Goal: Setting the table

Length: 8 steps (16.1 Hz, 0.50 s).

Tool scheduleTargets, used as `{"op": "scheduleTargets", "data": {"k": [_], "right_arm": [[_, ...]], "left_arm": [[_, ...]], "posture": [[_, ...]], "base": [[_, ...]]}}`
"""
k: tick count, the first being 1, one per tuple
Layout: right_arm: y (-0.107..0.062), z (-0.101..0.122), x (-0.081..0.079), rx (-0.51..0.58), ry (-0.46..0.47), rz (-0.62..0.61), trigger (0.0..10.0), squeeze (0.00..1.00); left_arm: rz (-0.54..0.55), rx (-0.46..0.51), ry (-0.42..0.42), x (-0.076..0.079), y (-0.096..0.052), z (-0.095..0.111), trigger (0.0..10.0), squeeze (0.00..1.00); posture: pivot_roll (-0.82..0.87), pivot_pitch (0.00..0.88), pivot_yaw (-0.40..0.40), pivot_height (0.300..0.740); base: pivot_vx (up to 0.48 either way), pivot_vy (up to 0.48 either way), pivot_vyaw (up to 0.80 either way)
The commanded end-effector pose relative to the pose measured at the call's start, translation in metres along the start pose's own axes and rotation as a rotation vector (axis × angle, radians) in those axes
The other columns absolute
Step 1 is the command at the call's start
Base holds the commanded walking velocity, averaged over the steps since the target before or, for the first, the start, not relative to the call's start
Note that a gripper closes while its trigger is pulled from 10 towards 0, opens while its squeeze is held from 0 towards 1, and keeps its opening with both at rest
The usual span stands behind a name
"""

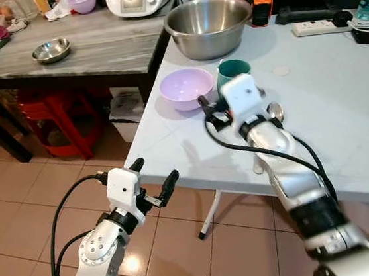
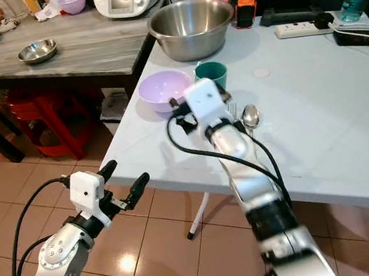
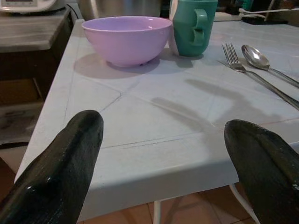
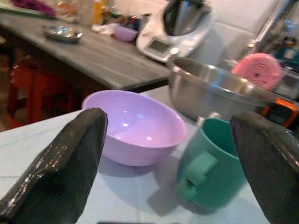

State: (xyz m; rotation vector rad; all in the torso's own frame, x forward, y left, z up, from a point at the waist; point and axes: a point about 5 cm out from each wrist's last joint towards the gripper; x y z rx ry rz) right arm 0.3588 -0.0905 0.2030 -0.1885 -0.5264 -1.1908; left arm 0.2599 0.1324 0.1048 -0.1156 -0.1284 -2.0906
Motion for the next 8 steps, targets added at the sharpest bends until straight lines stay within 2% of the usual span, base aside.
{"op": "scheduleTargets", "data": {"k": [1, 2, 4, 5, 8], "right_arm": [[0.006, 0.004, -0.007, 0.014, 0.01, 0.062, 10.0, 0.0], [0.014, 0.004, -0.006, -0.008, -0.048, 0.099, 10.0, 0.0], [0.021, 0.004, -0.004, -0.03, -0.093, 0.152, 10.0, 0.0], [0.027, 0.004, 0.002, -0.044, -0.161, 0.17, 10.0, 0.0], [0.038, 0.003, 0.021, -0.089, -0.206, 0.17, 10.0, 0.0]], "left_arm": [[0.006, -0.003, -0.001, -0.001, -0.002, 0.001, 10.0, 0.0], [0.005, -0.004, -0.005, 0.0, -0.002, 0.001, 10.0, 0.0], [-0.002, -0.007, -0.016, 0.001, -0.003, 0.001, 10.0, 0.0], [-0.008, -0.013, -0.026, 0.002, -0.004, 0.0, 10.0, 0.0], [-0.012, -0.02, -0.041, 0.006, -0.008, 0.001, 10.0, 0.0]], "posture": [[-0.12, 0.138, 0.073, 0.74], [-0.12, 0.138, 0.073, 0.74], [-0.11, 0.151, 0.067, 0.74], [-0.11, 0.156, 0.066, 0.74], [-0.09, 0.171, 0.063, 0.74]], "base": [[0.0, 0.0, 0.0], [0.0, 0.0, 0.0], [0.0, 0.0, 0.0], [0.0, 0.0, 0.0], [0.0, 0.0, 0.0]]}}
Point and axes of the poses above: a point about 5 cm out from each wrist's last joint towards the gripper, its own y axis pointing out of the wrist towards the gripper, its own z axis along the axis of the wrist's last joint, x = y × z, and after that the axes turned 7 degrees about -y, right-handed
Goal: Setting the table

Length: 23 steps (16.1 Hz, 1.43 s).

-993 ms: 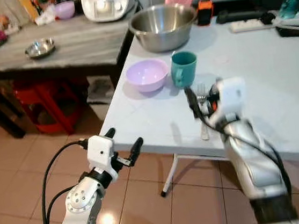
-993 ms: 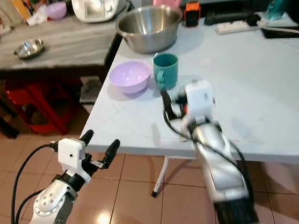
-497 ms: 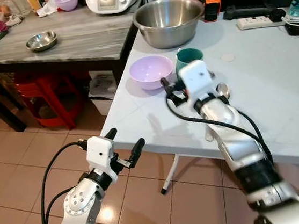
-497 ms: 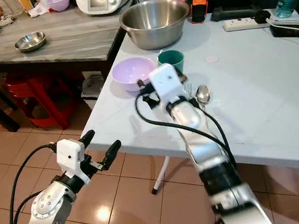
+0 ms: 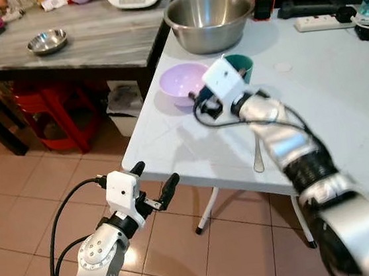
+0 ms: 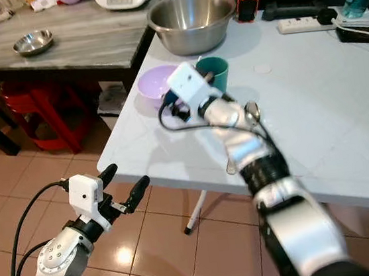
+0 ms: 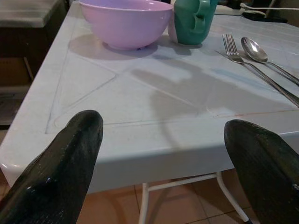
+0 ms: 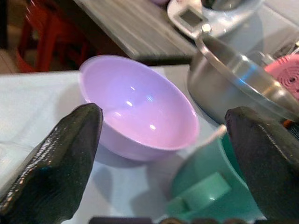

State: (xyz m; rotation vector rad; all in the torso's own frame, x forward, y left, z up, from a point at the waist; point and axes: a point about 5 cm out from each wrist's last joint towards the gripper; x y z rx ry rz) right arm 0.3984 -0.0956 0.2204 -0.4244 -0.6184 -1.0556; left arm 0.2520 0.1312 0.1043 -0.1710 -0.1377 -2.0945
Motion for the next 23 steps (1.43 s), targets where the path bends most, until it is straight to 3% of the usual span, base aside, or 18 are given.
{"op": "scheduleTargets", "data": {"k": [1, 4, 8, 12, 15, 16, 17, 18, 21, 23], "right_arm": [[0.002, 0.0, 0.0, -0.005, -0.015, 0.019, 10.0, 0.0], [0.007, -0.005, 0.008, -0.036, -0.022, 0.046, 10.0, 0.0], [0.013, 0.003, 0.003, -0.014, -0.083, 0.092, 10.0, 0.0], [0.012, 0.009, -0.007, 0.113, 0.028, 0.058, 10.0, 0.0], [-0.008, -0.004, -0.014, 0.198, 0.183, -0.087, 10.0, 0.0], [-0.023, -0.015, -0.014, 0.202, 0.347, -0.172, 10.0, 0.0], [-0.033, -0.025, -0.014, 0.186, 0.418, -0.221, 10.0, 0.0], [-0.057, -0.04, -0.015, 0.164, 0.446, -0.302, 10.0, 0.0], [-0.093, -0.054, -0.028, 0.129, 0.534, -0.411, 10.0, 0.0], [-0.104, -0.053, -0.039, 0.118, 0.568, -0.41, 10.0, 0.0]], "left_arm": [[-0.008, -0.004, 0.0, 0.002, -0.003, 0.001, 10.0, 0.0], [-0.01, -0.023, -0.011, 0.003, -0.005, -0.001, 10.0, 0.0], [-0.013, -0.043, -0.006, 0.003, -0.008, -0.001, 10.0, 0.0], [0.038, -0.005, 0.017, -0.002, -0.007, 0.007, 10.0, 0.0], [0.186, 0.044, 0.076, -0.018, -0.004, 0.017, 10.0, 0.0], [0.245, 0.056, 0.095, -0.024, -0.002, 0.02, 10.0, 0.0], [0.28, 0.063, 0.11, -0.029, -0.001, 0.022, 10.0, 0.0], [0.301, 0.073, 0.119, -0.034, 0.001, 0.025, 10.0, 0.0], [0.272, 0.088, 0.13, -0.035, 0.011, 0.03, 10.0, 0.0], [0.251, 0.098, 0.117, -0.035, 0.016, 0.032, 10.0, 0.0]], "posture": [[-0.09, 0.173, 0.064, 0.74], [-0.08, 0.176, 0.069, 0.74], [-0.07, 0.176, 0.068, 0.74], [-0.06, 0.153, 0.057, 0.74], [-0.06, 0.135, 0.057, 0.74], [-0.07, 0.126, 0.06, 0.74], [-0.08, 0.118, 0.068, 0.74], [-0.1, 0.103, 0.081, 0.74], [-0.13, 0.079, 0.103, 0.74], [-0.15, 0.07, 0.116, 0.74]], "base": [[0.0, 0.0, 0.0], [0.0, 0.0, 0.0], [0.0, 0.0, 0.0], [0.0, 0.0, 0.0], [0.0, 0.0, 0.0], [0.0, 0.0, 0.0], [0.0, 0.0, 0.0], [0.0, 0.0, 0.0], [0.0, 0.0, 0.0], [0.0, 0.0, 0.0]]}}
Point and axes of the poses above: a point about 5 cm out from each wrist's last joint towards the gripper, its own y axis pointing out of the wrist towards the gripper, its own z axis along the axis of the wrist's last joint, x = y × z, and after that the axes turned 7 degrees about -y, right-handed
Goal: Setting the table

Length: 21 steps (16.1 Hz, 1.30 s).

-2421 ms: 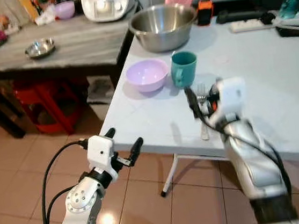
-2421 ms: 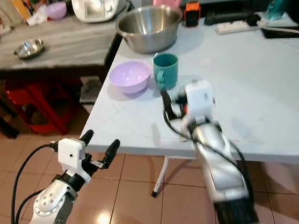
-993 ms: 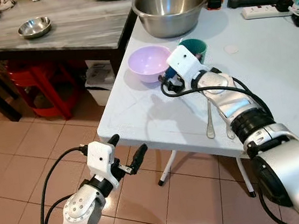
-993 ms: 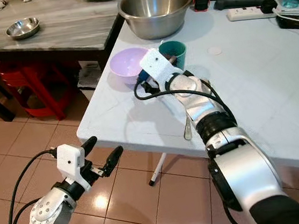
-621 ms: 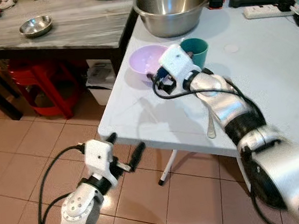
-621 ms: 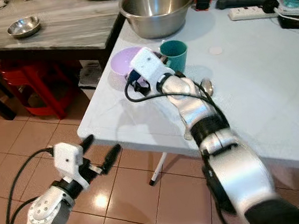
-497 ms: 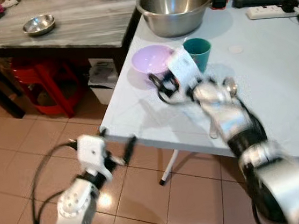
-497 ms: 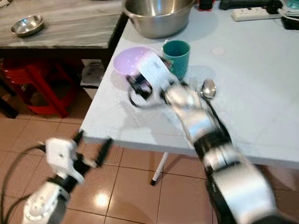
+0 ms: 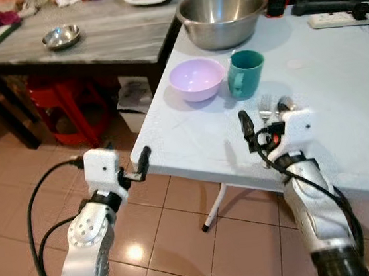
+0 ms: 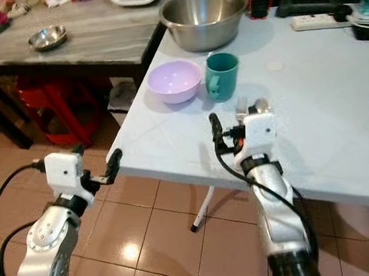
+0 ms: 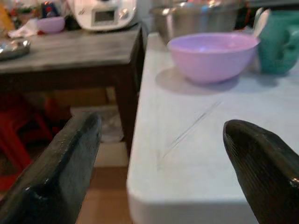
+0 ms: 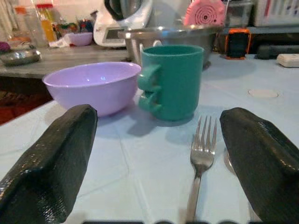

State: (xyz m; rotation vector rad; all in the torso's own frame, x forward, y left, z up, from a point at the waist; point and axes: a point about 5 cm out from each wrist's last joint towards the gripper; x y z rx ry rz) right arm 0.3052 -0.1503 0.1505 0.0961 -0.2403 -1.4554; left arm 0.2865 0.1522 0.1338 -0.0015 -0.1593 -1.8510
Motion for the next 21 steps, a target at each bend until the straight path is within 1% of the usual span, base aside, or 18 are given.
{"op": "scheduleTargets", "data": {"k": [1, 2, 5, 6, 10, 19, 21], "right_arm": [[-0.003, 0.004, -0.006, 0.004, 0.022, 0.005, 10.0, 0.0], [-0.009, 0.004, -0.008, -0.016, 0.032, 0.001, 10.0, 0.0], [-0.01, 0.007, -0.01, -0.021, 0.03, 0.003, 10.0, 0.0], [-0.011, 0.01, -0.01, -0.017, 0.023, 0.006, 10.0, 0.0], [-0.012, 0.012, -0.01, -0.024, 0.021, 0.008, 10.0, 0.0], [-0.012, 0.012, -0.009, -0.035, 0.014, 0.004, 10.0, 0.0], [-0.011, 0.012, -0.008, -0.036, 0.013, 0.005, 10.0, 0.0]], "left_arm": [[0.02, -0.016, -0.004, -0.006, 0.0, -0.003, 10.0, 0.0], [0.009, -0.01, -0.014, -0.005, 0.003, -0.002, 10.0, 0.0], [-0.014, -0.003, -0.017, -0.002, 0.005, -0.002, 10.0, 0.0], [-0.031, -0.004, -0.024, 0.001, 0.003, -0.004, 10.0, 0.0], [-0.039, -0.001, -0.037, 0.004, 0.002, -0.007, 10.0, 0.0], [-0.045, 0.002, -0.044, 0.004, 0.003, -0.009, 10.0, 0.0], [-0.035, -0.002, -0.044, 0.003, 0.002, -0.01, 10.0, 0.0]], "posture": [[-0.15, 0.069, 0.118, 0.74], [-0.15, 0.07, 0.124, 0.74], [-0.16, 0.073, 0.129, 0.74], [-0.15, 0.072, 0.127, 0.74], [-0.15, 0.066, 0.121, 0.74], [-0.16, 0.063, 0.118, 0.74], [-0.16, 0.064, 0.116, 0.74]], "base": [[0.0, 0.0, 0.0], [0.0, 0.0, 0.0], [0.0, 0.0, 0.0], [0.247, 0.0, 0.0], [0.308, 0.0, 0.0], [0.341, 0.0, 0.0], [0.146, 0.0, 0.0]]}}
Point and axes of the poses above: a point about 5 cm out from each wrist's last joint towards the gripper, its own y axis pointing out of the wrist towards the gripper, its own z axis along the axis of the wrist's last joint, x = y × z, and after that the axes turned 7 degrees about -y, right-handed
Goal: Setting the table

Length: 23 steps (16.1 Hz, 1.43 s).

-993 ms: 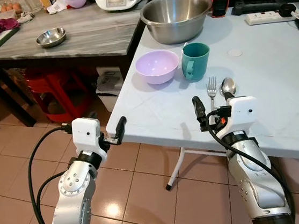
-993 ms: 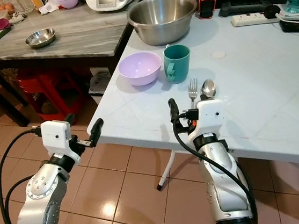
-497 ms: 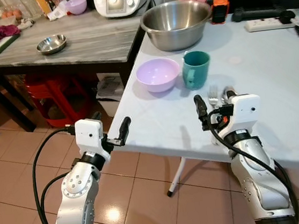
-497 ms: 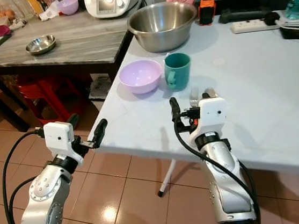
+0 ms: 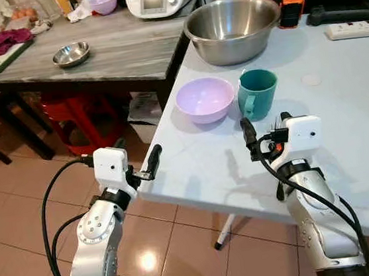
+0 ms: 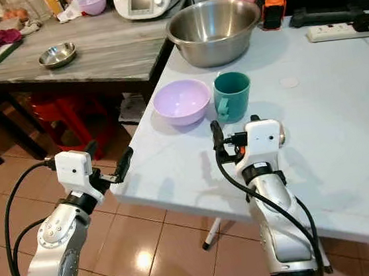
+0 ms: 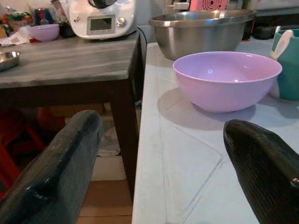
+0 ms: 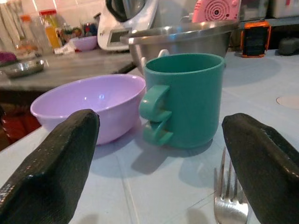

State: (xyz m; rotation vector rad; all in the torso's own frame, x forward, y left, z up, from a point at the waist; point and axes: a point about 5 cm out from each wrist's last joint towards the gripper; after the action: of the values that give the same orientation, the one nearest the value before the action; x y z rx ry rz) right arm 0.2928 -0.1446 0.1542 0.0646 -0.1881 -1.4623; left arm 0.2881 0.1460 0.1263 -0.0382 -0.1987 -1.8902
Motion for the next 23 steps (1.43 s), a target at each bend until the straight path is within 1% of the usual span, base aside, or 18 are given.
{"op": "scheduleTargets", "data": {"k": [1, 2, 9, 17, 18, 21, 22, 23], "right_arm": [[0.0, 0.005, -0.002, 0.018, -0.004, 0.009, 10.0, 0.0], [0.0, 0.006, -0.002, 0.018, -0.005, 0.009, 10.0, 0.0], [-0.001, 0.004, -0.002, 0.013, -0.005, 0.006, 10.0, 0.0], [0.002, 0.005, -0.01, 0.016, -0.005, 0.05, 10.0, 0.0], [0.003, 0.005, -0.012, 0.015, -0.009, 0.059, 10.0, 0.0], [0.01, 0.009, -0.023, 0.027, -0.031, 0.133, 10.0, 0.0], [0.014, 0.012, -0.028, 0.033, -0.046, 0.167, 10.0, 0.0], [0.02, 0.015, -0.034, 0.044, -0.089, 0.22, 10.0, 0.0]], "left_arm": [[0.002, -0.008, 0.008, -0.002, -0.001, -0.002, 10.0, 0.0], [0.0, -0.007, 0.009, -0.002, -0.002, -0.002, 10.0, 0.0], [-0.007, -0.018, 0.008, 0.0, -0.003, -0.005, 10.0, 0.0], [0.004, -0.027, 0.001, 0.0, -0.006, -0.008, 10.0, 0.0], [0.005, -0.028, 0.0, 0.0, -0.006, -0.008, 10.0, 0.0], [0.007, -0.028, 0.006, -0.001, -0.007, -0.008, 10.0, 0.0], [-0.007, -0.027, 0.019, -0.001, -0.007, -0.007, 10.0, 0.0], [-0.028, -0.028, 0.024, -0.001, -0.008, -0.007, 10.0, 0.0]], "posture": [[-0.16, 0.065, 0.116, 0.74], [-0.16, 0.067, 0.116, 0.74], [-0.16, 0.069, 0.119, 0.74], [-0.15, 0.076, 0.116, 0.74], [-0.15, 0.079, 0.113, 0.74], [-0.15, 0.081, 0.115, 0.74], [-0.15, 0.084, 0.114, 0.74], [-0.14, 0.09, 0.112, 0.74]], "base": [[0.0, 0.0, 0.0], [0.0, 0.0, 0.0], [0.304, 0.0, 0.0], [0.0, 0.0, 0.0], [0.0, 0.0, 0.0], [0.0, 0.0, 0.0], [0.0, 0.0, 0.0], [0.0, 0.0, 0.0]]}}
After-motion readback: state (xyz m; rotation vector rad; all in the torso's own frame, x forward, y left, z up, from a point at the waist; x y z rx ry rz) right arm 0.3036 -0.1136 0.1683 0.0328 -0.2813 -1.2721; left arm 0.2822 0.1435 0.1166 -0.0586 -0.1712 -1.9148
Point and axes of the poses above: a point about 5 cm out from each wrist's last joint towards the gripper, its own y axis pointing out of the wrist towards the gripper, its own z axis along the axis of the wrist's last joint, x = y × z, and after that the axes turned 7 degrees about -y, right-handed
